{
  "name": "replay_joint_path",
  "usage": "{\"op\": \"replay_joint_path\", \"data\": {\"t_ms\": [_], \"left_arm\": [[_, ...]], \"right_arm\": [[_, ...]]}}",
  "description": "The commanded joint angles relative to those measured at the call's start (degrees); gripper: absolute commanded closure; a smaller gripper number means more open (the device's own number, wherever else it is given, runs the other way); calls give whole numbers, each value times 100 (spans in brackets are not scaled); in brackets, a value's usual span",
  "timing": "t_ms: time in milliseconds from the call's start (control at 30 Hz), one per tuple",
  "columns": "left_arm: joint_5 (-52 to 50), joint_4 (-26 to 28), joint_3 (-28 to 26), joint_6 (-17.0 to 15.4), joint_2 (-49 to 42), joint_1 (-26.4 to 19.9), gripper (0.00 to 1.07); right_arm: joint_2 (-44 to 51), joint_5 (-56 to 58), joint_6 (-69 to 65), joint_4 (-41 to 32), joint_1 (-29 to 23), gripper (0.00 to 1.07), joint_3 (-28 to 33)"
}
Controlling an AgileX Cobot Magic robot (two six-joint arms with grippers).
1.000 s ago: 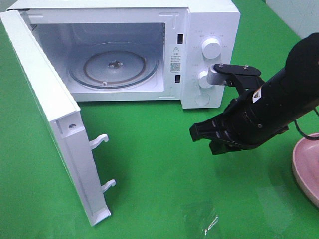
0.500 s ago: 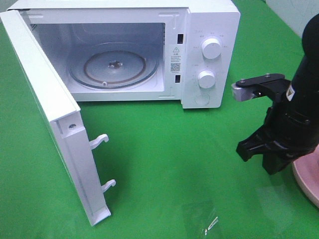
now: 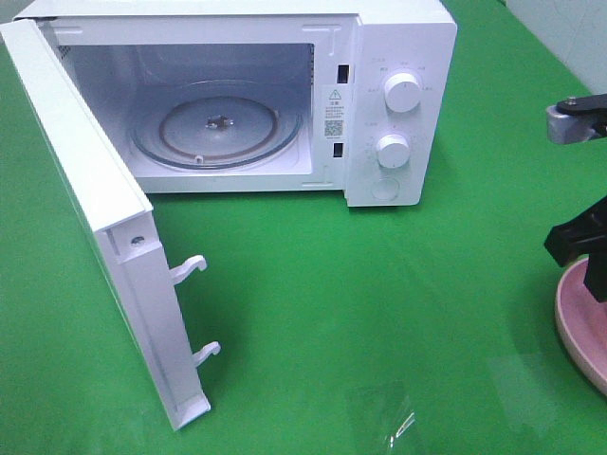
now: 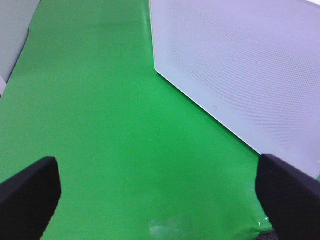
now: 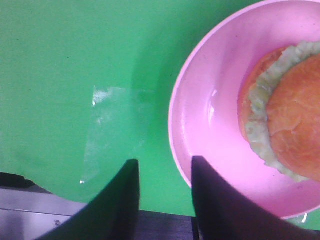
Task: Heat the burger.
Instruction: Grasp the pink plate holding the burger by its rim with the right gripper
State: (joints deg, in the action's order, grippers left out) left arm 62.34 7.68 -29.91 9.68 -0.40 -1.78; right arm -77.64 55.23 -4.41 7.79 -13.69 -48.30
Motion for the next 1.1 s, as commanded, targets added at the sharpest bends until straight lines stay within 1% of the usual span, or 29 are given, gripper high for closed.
{"op": "replay_joint_path", "data": {"t_ms": [33,67,100,133,167,200,233,400,533,667,833,900,1100], "left_arm": [[-92,29,17,0,-92,23,9],[-92,29,17,0,-92,23,9],[-92,29,17,0,-92,23,9],[-92,29,17,0,-92,23,9],[-92,29,17,0,-92,23,9],[-92,29,17,0,-92,23,9],[-92,29,17,0,-92,23,9],[-92,29,17,0,-92,23,9],[-92,29,17,0,-92,23,9],[-92,29,17,0,-92,23,9],[-92,29,17,0,-92,23,9],[-92,29,17,0,-92,23,9],[-92,29,17,0,-92,23,9]], "right_arm": [[34,69,97,115,40,50,115],[34,29,103,218,40,34,206],[34,29,103,218,40,34,206],[34,-46,97,304,40,19,275],[34,-189,34,372,40,10,315],[34,-189,34,372,40,10,315],[34,-264,-6,378,40,8,344],[29,-498,0,372,40,9,453],[6,-1008,-6,361,40,11,814],[-201,-1232,-23,355,40,12,945],[-435,-1381,-29,355,40,13,980],[-739,-1536,-63,355,40,15,980],[-1129,-1874,-132,367,40,18,980]]}}
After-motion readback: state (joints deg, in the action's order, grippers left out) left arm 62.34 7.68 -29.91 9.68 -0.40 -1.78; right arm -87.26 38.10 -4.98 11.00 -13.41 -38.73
